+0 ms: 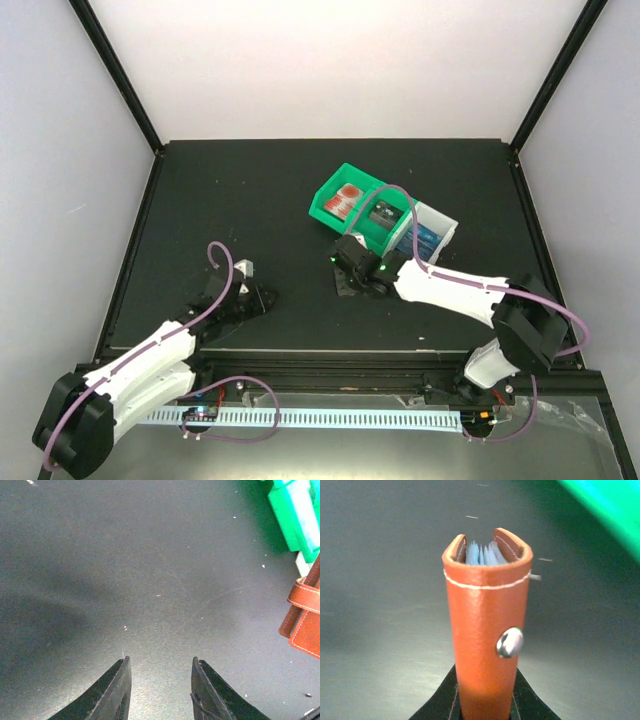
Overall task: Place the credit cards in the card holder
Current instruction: Turn over the card holder at the center of the board.
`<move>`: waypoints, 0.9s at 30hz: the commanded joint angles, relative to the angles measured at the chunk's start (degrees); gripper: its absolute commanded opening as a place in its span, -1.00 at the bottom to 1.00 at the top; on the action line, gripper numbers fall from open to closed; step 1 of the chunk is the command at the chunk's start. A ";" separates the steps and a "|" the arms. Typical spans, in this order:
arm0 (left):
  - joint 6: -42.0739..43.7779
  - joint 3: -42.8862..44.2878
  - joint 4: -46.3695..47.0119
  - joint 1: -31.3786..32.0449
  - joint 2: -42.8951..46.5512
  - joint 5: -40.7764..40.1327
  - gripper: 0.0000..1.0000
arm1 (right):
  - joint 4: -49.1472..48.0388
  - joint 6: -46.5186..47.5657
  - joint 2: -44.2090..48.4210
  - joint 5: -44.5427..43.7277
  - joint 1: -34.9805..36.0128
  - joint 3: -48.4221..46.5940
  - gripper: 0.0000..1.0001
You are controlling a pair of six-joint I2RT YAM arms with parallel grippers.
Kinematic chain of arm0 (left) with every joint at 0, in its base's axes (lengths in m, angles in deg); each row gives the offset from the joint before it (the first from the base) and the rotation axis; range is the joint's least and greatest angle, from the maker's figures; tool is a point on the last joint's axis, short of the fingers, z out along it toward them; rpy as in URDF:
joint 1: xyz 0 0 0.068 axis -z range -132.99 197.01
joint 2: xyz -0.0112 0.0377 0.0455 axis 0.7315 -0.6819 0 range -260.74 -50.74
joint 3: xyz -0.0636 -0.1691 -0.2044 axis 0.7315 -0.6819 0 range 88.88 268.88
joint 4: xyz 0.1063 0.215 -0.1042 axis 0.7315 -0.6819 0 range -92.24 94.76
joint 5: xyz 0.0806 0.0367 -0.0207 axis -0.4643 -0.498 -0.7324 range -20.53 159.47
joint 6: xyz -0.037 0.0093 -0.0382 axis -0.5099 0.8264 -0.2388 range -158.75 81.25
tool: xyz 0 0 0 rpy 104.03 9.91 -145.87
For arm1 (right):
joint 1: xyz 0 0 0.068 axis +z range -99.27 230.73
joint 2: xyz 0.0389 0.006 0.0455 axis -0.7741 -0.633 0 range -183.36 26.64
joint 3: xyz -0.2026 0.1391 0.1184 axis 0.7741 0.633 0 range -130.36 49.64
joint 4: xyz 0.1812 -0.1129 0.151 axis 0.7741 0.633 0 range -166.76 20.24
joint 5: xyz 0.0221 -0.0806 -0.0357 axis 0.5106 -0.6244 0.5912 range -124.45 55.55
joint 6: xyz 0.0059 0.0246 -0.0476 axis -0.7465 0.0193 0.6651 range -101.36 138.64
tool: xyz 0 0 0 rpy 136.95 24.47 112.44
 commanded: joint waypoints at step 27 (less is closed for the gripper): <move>4.04 8.87 -7.89 -4.27 5.82 -0.74 -0.03 | 15.85 5.98 -14.23 -2.14 10.23 -14.48 -0.04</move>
